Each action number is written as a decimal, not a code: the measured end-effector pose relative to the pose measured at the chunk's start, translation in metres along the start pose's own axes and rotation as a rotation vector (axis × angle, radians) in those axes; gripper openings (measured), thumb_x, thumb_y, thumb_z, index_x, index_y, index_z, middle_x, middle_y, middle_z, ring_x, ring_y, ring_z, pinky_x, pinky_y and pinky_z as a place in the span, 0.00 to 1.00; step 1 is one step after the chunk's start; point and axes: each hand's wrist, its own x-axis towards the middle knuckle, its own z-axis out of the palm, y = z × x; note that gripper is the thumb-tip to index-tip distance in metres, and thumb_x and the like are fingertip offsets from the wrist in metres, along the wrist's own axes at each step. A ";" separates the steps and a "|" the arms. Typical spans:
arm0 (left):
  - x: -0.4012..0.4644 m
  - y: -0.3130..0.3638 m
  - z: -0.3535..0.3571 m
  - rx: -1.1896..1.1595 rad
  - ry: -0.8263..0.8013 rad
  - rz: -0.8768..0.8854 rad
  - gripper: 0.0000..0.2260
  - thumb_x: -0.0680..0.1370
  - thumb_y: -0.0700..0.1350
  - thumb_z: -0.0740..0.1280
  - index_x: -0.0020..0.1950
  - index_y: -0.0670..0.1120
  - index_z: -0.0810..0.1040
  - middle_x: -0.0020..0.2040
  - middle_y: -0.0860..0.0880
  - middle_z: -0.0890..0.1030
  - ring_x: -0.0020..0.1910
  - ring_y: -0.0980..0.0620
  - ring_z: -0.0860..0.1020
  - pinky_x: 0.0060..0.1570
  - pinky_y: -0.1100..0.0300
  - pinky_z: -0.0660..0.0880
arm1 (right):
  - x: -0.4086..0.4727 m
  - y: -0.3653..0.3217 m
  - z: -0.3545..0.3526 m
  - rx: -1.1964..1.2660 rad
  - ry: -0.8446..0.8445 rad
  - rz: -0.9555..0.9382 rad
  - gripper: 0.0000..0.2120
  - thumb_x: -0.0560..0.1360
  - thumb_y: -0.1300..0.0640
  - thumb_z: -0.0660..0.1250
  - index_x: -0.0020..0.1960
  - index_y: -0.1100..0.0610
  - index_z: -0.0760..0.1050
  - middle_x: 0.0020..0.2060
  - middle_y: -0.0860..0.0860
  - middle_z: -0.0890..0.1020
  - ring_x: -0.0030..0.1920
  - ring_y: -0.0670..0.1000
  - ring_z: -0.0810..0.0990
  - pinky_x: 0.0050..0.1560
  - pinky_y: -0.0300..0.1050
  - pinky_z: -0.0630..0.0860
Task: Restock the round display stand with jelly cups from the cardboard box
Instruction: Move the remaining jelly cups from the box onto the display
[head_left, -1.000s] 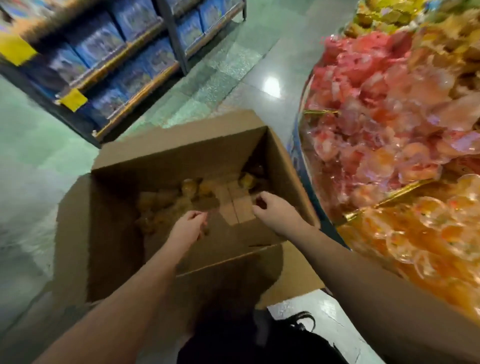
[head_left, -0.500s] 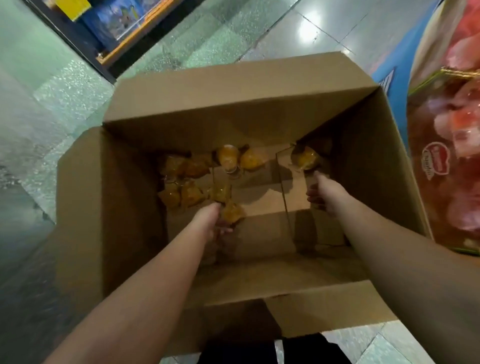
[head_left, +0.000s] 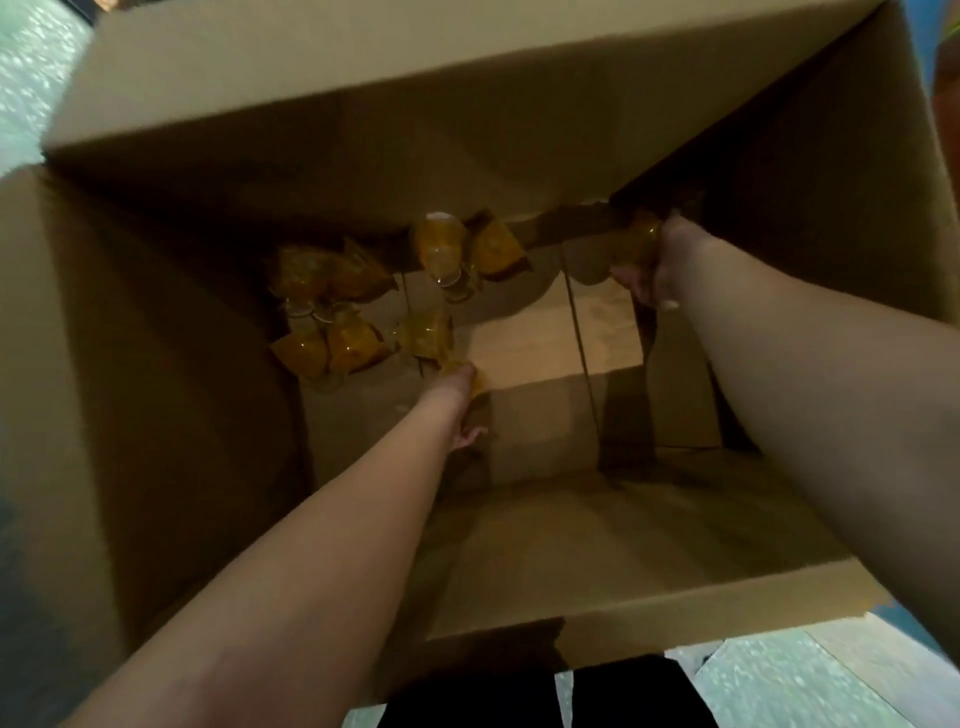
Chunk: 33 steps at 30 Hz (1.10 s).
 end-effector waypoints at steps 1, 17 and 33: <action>0.001 0.000 0.001 -0.006 0.001 0.006 0.17 0.81 0.58 0.63 0.60 0.47 0.67 0.58 0.42 0.74 0.61 0.42 0.76 0.28 0.59 0.70 | 0.004 -0.001 0.000 0.003 0.004 0.016 0.32 0.76 0.31 0.59 0.63 0.58 0.75 0.45 0.57 0.84 0.39 0.53 0.86 0.38 0.40 0.82; -0.082 -0.042 -0.010 -0.116 -0.137 0.297 0.15 0.80 0.54 0.64 0.63 0.48 0.76 0.49 0.44 0.83 0.34 0.52 0.78 0.27 0.64 0.70 | -0.073 0.073 -0.084 -0.109 -0.288 -0.230 0.18 0.79 0.48 0.66 0.66 0.54 0.71 0.55 0.55 0.81 0.53 0.51 0.82 0.45 0.42 0.78; -0.280 -0.106 0.174 0.404 -0.551 0.754 0.12 0.81 0.51 0.64 0.65 0.55 0.71 0.48 0.43 0.82 0.35 0.50 0.78 0.31 0.59 0.69 | -0.219 0.137 -0.388 0.397 -0.273 -0.402 0.11 0.80 0.58 0.63 0.62 0.57 0.72 0.46 0.56 0.85 0.39 0.49 0.84 0.35 0.40 0.77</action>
